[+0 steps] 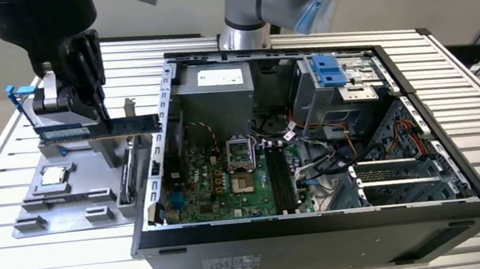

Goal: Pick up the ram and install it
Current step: 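Pick up the ram and move it above insertion slot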

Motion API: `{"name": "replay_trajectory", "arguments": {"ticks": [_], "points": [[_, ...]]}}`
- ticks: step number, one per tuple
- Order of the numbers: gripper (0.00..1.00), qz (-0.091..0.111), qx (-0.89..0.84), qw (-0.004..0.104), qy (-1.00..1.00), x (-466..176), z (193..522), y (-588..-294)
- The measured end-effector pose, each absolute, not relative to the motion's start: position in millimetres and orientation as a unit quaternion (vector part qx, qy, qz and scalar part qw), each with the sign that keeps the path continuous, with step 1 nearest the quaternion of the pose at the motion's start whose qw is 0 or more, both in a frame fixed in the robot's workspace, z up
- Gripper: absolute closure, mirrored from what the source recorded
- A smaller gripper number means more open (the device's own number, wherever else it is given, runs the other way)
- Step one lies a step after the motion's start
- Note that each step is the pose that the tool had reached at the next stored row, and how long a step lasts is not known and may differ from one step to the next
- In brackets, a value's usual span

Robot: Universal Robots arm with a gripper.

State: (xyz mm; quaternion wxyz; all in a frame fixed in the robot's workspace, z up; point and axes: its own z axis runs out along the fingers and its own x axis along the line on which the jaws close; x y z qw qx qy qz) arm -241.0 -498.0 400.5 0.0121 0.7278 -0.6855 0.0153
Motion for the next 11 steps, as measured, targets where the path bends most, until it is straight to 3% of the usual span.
{"name": "replay_trajectory", "arguments": {"ticks": [11], "points": [[1.00, 0.015, 0.728, 0.012, -0.686, -231.0, 400.5, -498.0]]}}
